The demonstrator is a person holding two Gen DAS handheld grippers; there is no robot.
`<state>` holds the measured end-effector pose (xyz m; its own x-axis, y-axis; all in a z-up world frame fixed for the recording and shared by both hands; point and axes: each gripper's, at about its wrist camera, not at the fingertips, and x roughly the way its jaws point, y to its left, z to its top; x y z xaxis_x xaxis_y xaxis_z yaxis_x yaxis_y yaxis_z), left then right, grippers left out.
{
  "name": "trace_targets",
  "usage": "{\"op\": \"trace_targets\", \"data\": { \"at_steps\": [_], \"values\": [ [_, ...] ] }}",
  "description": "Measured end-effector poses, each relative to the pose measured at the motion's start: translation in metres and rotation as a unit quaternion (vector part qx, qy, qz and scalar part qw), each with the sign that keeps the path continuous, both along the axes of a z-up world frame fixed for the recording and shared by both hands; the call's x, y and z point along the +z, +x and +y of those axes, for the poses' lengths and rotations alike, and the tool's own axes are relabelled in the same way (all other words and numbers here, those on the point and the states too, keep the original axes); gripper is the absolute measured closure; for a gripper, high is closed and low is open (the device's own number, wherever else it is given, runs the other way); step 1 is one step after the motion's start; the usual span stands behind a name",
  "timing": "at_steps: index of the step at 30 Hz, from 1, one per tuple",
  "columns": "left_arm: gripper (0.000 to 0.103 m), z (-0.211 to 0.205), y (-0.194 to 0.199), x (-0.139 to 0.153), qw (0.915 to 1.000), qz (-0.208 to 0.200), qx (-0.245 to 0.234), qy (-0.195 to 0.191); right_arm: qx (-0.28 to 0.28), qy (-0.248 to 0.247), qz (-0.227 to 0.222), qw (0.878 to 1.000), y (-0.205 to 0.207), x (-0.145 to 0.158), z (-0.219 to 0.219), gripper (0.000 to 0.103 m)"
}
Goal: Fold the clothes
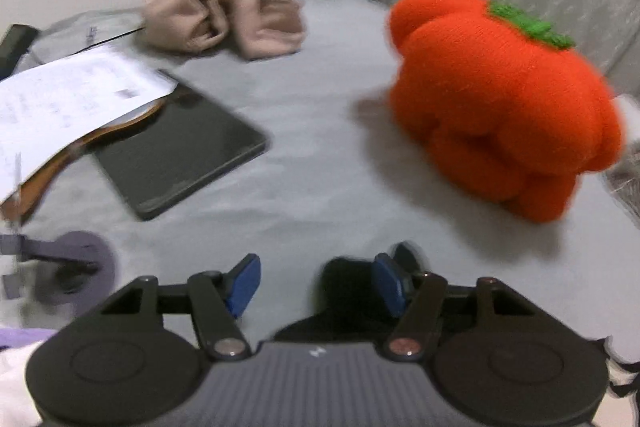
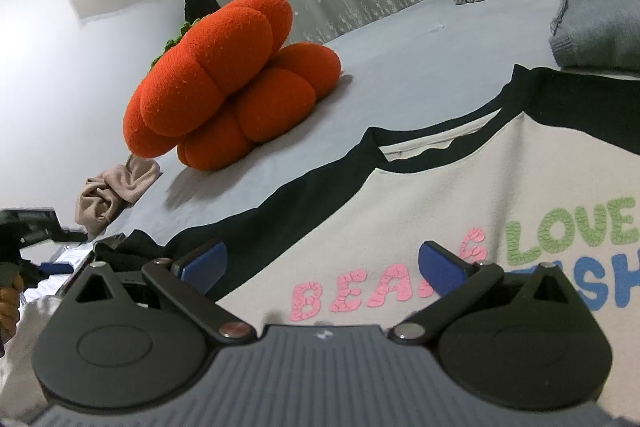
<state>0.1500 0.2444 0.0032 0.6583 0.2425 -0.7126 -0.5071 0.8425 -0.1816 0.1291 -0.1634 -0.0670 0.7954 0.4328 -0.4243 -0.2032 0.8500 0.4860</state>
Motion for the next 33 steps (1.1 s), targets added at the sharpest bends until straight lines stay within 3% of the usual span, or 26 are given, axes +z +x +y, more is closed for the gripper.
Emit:
{"op": "trace_targets", "data": {
  "at_steps": [4, 7, 11, 13, 15, 16, 18, 25, 33],
  "values": [
    [0.043, -0.002, 0.008, -0.017, 0.9989, 0.044, -0.016, -0.003, 0.000, -0.002, 0.000, 1.000, 0.000, 0.000, 0.000, 0.000],
    [0.041, -0.012, 0.009, -0.026, 0.9975, 0.055, -0.044, 0.005, 0.000, -0.006, -0.001, 1.000, -0.001, 0.000, 0.001, 0.000],
    [0.044, -0.047, 0.007, -0.032, 0.9896, 0.062, -0.093, 0.091, 0.000, -0.010, -0.001, 1.000, -0.001, 0.000, 0.002, 0.000],
    [0.061, -0.055, 0.006, -0.031, 0.9873, 0.055, -0.107, 0.103, 0.000, -0.011, -0.001, 1.000, -0.001, 0.000, 0.003, 0.000],
    [0.091, -0.060, 0.005, -0.029, 0.9859, 0.050, -0.120, 0.105, 0.000, -0.012, -0.001, 1.000, -0.001, 0.000, 0.003, 0.000],
    [0.094, -0.063, 0.005, -0.027, 0.9852, 0.049, -0.122, 0.111, 0.000, -0.012, -0.002, 1.000, -0.001, 0.000, 0.003, 0.000],
    [0.099, -0.063, 0.004, -0.020, 0.9861, 0.035, -0.111, 0.119, 0.000, -0.011, -0.002, 1.000, -0.001, 0.000, 0.003, 0.000],
    [0.099, -0.025, 0.010, 0.012, 0.9899, -0.020, -0.012, 0.140, 0.000, -0.009, -0.002, 1.000, -0.002, 0.000, 0.002, 0.000],
    [0.099, 0.020, 0.028, 0.024, 0.9756, -0.003, 0.067, 0.209, 0.000, -0.012, -0.002, 1.000, -0.002, 0.001, 0.003, 0.000]
  ]
}}
